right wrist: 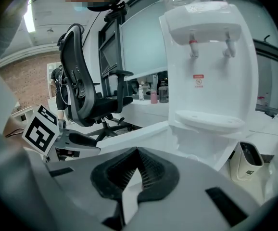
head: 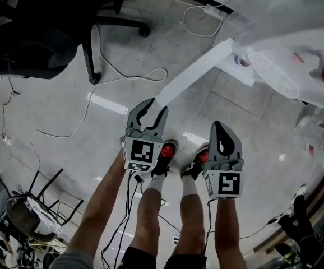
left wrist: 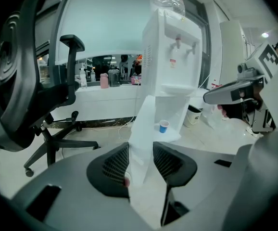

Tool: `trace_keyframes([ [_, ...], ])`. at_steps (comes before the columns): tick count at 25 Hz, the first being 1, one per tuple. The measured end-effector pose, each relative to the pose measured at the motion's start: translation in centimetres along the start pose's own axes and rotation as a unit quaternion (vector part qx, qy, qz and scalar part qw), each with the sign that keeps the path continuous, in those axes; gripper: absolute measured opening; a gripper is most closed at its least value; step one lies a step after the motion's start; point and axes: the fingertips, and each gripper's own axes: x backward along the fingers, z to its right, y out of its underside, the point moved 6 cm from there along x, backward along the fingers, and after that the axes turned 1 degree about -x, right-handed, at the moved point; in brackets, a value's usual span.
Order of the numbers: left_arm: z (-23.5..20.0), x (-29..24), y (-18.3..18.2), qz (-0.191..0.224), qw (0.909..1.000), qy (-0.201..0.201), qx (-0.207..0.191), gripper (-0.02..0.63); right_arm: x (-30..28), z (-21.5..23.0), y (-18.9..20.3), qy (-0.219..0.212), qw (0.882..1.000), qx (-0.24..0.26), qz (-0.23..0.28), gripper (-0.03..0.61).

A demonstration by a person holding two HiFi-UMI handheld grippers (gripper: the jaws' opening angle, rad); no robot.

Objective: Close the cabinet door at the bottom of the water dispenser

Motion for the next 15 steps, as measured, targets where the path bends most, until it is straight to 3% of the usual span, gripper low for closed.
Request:
trace_keyframes([
  [15, 6.4, 0.7, 0.9, -0.011, 0.9988, 0.047, -0.005, 0.172, 5.1, 2.1, 3.0, 0.042, 0.998, -0.035, -0.013, 0.017],
])
